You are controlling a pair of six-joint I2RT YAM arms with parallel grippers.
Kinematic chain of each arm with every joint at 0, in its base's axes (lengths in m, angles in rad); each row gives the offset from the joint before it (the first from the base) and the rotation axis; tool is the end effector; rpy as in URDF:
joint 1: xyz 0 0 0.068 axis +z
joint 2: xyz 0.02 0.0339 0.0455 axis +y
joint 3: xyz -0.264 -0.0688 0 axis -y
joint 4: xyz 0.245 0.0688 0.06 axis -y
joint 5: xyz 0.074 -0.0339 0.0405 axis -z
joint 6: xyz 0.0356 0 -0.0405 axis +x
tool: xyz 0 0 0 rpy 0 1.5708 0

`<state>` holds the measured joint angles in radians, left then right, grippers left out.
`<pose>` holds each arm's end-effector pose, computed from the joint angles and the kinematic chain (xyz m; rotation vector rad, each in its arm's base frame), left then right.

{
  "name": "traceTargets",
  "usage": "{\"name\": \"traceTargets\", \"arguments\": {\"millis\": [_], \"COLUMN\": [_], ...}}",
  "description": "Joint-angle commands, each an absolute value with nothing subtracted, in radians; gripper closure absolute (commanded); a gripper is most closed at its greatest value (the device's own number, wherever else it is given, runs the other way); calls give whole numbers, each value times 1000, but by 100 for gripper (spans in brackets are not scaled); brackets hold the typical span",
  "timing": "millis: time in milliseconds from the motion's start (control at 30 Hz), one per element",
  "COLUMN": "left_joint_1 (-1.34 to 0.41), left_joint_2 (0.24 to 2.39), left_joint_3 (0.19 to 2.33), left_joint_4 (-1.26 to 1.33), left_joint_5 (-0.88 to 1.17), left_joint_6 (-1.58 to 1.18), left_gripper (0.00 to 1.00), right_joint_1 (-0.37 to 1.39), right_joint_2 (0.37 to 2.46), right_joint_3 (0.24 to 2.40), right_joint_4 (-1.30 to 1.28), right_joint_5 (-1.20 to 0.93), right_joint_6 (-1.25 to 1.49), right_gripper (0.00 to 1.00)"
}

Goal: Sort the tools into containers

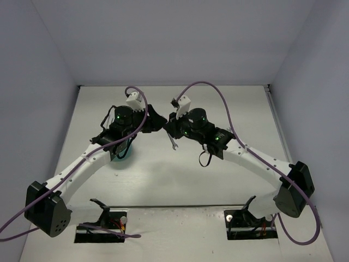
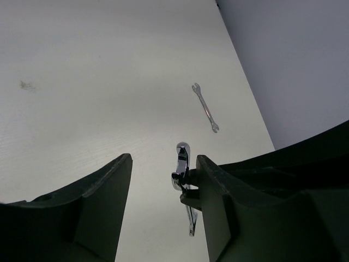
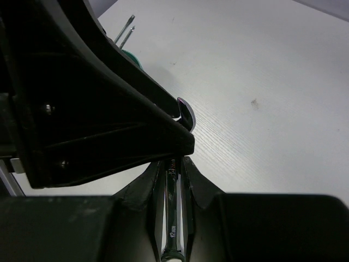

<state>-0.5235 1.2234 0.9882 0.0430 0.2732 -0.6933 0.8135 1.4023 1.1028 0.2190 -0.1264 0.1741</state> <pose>0.2452 -0.1526 0.3423 0.0529 1.8957 -1.1002 0.2279 0.2476 0.3500 -0.6355 1.6003 0.8474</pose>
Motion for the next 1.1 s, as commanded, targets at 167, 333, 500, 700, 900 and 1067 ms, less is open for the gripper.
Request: {"name": "traceTargets", "arguments": {"millis": [167, 333, 500, 700, 900, 1067], "left_joint_1": [-544, -548, -548, -529, -468, -397], "left_joint_2": [1218, 1224, 1198, 1164, 1125, 1089], "left_joint_3": [1025, 1011, 976, 963, 995, 1062], "left_joint_4": [168, 206, 232, 188, 28, -205], "left_joint_5": [252, 259, 223, 169, 92, -51], "left_joint_6": [-732, -756, -746, -682, -562, -406], "left_gripper": [70, 94, 100, 100, 100, 100], "right_joint_1": [821, 821, 821, 818, 800, 727], "right_joint_2": [1354, 1347, 1341, 1329, 1302, 1252], "right_joint_3": [1103, 1092, 1080, 1065, 1049, 1009], "right_joint_4": [365, 377, 382, 380, 338, 287], "right_joint_5": [-159, -158, -151, -147, -119, -97], "right_joint_6": [193, 193, 191, 189, 180, 178], "right_gripper": [100, 100, 94, 44, 28, 26]}}
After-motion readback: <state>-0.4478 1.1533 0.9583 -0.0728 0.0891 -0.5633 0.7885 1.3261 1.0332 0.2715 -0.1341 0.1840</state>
